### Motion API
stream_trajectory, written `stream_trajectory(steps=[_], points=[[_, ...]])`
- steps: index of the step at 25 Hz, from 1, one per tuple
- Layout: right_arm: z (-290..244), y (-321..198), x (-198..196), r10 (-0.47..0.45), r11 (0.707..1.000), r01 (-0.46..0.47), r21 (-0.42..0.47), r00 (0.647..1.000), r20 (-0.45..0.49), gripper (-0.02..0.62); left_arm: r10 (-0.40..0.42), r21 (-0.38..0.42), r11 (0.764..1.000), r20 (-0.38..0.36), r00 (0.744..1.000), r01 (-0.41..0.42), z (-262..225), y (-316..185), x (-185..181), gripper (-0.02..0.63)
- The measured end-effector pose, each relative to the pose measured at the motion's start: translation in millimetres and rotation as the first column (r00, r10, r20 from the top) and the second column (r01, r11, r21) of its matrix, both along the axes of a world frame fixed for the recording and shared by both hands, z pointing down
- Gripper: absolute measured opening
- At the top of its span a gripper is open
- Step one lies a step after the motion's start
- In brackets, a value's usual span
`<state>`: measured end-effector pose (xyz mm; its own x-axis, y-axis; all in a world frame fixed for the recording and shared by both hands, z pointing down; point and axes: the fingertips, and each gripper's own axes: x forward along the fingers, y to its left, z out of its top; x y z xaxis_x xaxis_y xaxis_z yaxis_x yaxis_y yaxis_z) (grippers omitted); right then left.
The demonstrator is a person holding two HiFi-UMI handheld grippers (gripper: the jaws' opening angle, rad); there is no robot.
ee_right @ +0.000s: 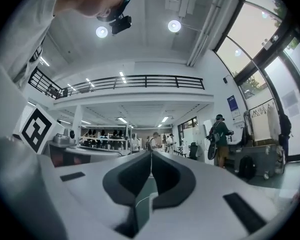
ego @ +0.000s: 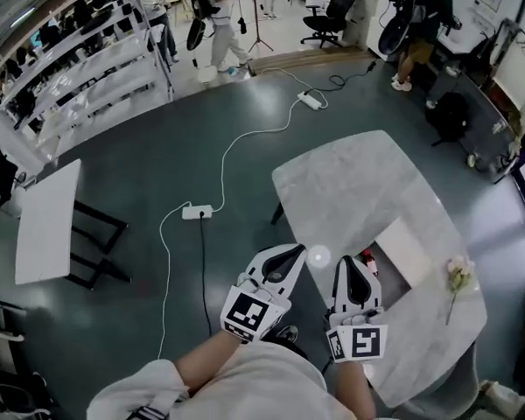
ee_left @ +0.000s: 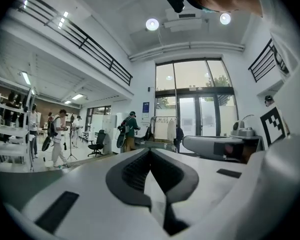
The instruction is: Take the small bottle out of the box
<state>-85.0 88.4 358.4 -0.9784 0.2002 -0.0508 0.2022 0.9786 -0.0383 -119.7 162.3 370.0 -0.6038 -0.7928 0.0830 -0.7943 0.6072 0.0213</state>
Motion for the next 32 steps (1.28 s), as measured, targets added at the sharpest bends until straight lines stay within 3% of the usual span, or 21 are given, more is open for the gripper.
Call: stream_trajectory(steps=[3, 7, 9, 11, 14, 18, 20, 23, 27, 29, 32], points=[[4, -34, -21, 0.097, 0.995, -0.097, 0.005, 0.995, -0.014, 0.027, 0.106, 0.008, 0.994, -0.004, 0.994, -0.106, 4, -41, -25, 0.023], [8, -83, -45, 0.234, 0.972, -0.234, 0.01, 0.972, -0.023, 0.027, 0.26, 0.023, 0.965, -0.017, 0.965, -0.26, 13, -103, -56, 0.023], [10, -102, -51, 0.299, 0.954, -0.299, 0.018, 0.954, -0.024, 0.026, 0.348, 0.019, 0.937, -0.017, 0.937, -0.348, 18, -134, -65, 0.023], [10, -121, -51, 0.387, 0.922, -0.386, 0.027, 0.922, -0.034, 0.027, 0.452, 0.017, 0.892, -0.022, 0.892, -0.452, 20, -165, -66, 0.023], [12, -147, -41, 0.521, 0.853, -0.52, 0.03, 0.851, -0.059, 0.027, 0.593, 0.01, 0.805, -0.041, 0.804, -0.593, 23, -206, -59, 0.023], [17, -175, -29, 0.636, 0.771, -0.635, 0.033, 0.768, -0.076, 0.026, 0.71, 0.006, 0.704, -0.033, 0.704, -0.71, 24, -245, -49, 0.023], [21, -186, -17, 0.692, 0.721, -0.692, 0.031, 0.717, -0.087, 0.026, 0.765, -0.025, 0.643, -0.03, 0.643, -0.766, 27, -257, -38, 0.023], [30, -194, -2, 0.765, 0.64, -0.768, 0.021, 0.635, -0.106, 0.026, 0.85, -0.091, 0.52, -0.044, 0.525, -0.85, 39, -267, -23, 0.023], [48, -197, 14, 0.819, 0.563, -0.826, 0.006, 0.557, -0.139, 0.027, 0.924, -0.202, 0.354, -0.074, 0.374, -0.913, 64, -272, 0, 0.023], [60, -197, 21, 0.836, 0.532, -0.847, -0.005, 0.526, -0.157, 0.026, 0.947, -0.257, 0.279, -0.088, 0.309, -0.925, 77, -271, 7, 0.023], [80, -196, 29, 0.841, 0.509, -0.86, -0.026, 0.504, -0.198, 0.027, 0.967, -0.356, 0.17, -0.12, 0.225, -0.919, 103, -272, 12, 0.023]])
